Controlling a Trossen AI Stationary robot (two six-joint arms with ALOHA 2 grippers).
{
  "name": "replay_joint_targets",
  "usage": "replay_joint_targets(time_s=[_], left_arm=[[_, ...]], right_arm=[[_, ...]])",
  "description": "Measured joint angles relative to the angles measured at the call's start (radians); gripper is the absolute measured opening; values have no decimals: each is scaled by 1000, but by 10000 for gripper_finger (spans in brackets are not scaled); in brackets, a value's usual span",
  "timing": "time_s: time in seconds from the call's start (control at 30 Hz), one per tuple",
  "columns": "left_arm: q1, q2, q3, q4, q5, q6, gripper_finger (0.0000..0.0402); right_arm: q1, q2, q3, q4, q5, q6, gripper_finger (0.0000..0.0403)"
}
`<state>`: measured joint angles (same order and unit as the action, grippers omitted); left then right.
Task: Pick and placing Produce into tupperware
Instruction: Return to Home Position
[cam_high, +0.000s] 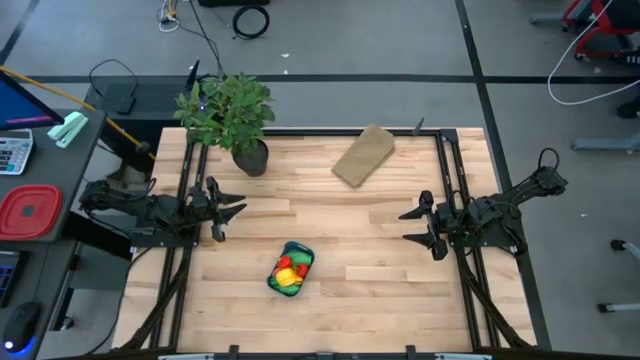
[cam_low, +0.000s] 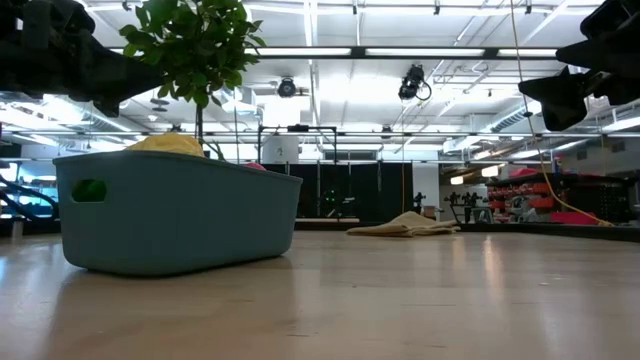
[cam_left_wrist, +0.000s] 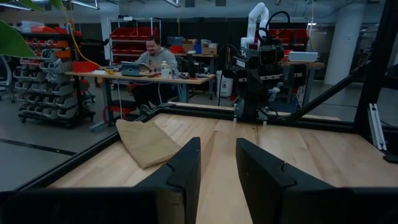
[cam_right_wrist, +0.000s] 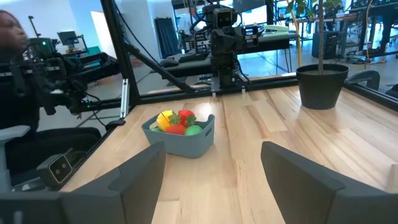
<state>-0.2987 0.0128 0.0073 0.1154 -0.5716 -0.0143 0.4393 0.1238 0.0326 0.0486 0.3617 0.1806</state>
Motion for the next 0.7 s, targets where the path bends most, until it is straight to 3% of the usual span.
replay_joint_targets(time_s=[0.7], left_arm=[[-26, 0, 0, 0, 0, 0, 107]], right_arm=[[0, 0, 0, 0, 0, 0, 275]])
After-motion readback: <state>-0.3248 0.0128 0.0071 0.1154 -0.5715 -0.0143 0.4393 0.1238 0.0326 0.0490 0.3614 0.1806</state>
